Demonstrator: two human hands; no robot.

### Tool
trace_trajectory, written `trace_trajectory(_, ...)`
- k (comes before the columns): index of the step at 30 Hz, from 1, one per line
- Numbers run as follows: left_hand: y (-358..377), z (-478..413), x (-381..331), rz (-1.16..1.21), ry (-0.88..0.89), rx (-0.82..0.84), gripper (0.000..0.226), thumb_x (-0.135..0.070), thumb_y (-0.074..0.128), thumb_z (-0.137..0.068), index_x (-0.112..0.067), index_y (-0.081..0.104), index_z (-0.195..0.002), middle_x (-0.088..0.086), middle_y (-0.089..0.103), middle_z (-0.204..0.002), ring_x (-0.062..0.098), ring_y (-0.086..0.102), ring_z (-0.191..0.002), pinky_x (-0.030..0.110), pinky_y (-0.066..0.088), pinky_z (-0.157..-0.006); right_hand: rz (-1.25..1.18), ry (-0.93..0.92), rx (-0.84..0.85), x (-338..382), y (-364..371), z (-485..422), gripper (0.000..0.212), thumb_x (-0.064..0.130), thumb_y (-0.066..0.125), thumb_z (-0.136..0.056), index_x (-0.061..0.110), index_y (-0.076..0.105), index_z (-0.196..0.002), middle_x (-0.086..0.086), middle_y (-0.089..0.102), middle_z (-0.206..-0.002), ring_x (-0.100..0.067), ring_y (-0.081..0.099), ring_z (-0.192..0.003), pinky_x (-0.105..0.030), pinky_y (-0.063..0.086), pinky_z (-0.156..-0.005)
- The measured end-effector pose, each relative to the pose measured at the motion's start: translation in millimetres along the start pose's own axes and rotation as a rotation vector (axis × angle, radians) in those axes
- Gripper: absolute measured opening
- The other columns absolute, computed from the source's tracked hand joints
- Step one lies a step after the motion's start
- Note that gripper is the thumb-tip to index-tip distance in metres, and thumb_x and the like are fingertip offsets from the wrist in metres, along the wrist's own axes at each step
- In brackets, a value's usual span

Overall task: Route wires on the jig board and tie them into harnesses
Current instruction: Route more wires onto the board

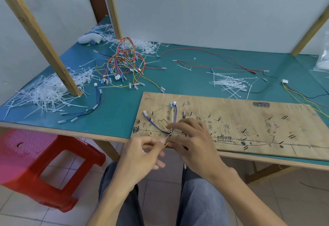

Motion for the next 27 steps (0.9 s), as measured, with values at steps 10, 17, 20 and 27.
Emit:
trace_trajectory(10, -14.5, -9.5, -16.9, -0.373, 0.136, -0.114, 0.011, -0.035, 0.076, -0.094, -0.035, 0.077, -0.082, -0.016, 0.073, -0.062, 0.002, 0.073, -0.057, 0.038, 0.065, -0.065, 0.016, -0.060, -0.173, -6.8, -11.1, 17.5, 0.007, 0.029, 0.074, -0.098, 0.026, 0.080, -0.099, 0.019, 0.073, -0.113, -0.015, 0.064, -0.118, -0.050, 0.041, -0.096)
trace_trajectory(17, -15.5, -15.4, -13.2, -0.218, -0.042, 0.023, 0.016, -0.017, 0.091, -0.080, -0.032, 0.083, -0.080, 0.000, 0.078, -0.070, 0.015, 0.078, -0.066, 0.037, 0.067, -0.063, -0.014, -0.146, -0.283, -4.2, -9.2, 24.2, 0.007, 0.025, 0.076, -0.098, 0.027, 0.083, -0.098, 0.022, 0.074, -0.116, -0.015, 0.068, -0.119, -0.056, 0.039, -0.103)
trace_trajectory(20, -9.5, -12.5, -16.0, -0.221, -0.076, 0.140, 0.031, -0.038, 0.104, -0.060, -0.031, 0.084, -0.084, -0.002, 0.080, -0.078, 0.014, 0.078, -0.072, 0.036, 0.066, -0.065, -0.042, -0.100, -0.303, -5.4, -6.9, 24.2, 0.006, 0.027, 0.077, -0.097, 0.025, 0.082, -0.096, 0.022, 0.075, -0.114, -0.013, 0.067, -0.118, -0.057, 0.039, -0.102)
trace_trajectory(27, -10.8, 0.6, -47.1, -0.732, 0.302, -0.117, 0.014, -0.042, 0.081, -0.088, -0.038, 0.070, -0.079, -0.025, 0.068, -0.070, -0.003, 0.063, -0.068, 0.016, 0.043, -0.054, -0.019, -0.060, -0.284, -5.7, -7.4, 27.4, 0.007, 0.027, 0.075, -0.098, 0.025, 0.081, -0.095, 0.022, 0.075, -0.112, -0.012, 0.062, -0.130, -0.055, 0.038, -0.109)
Point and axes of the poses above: each hand's wrist, its own z-axis away from the middle knuckle, its own y-axis out of the palm, x = y × z, the point moved 9 cm from there along -z, towards the middle knuckle
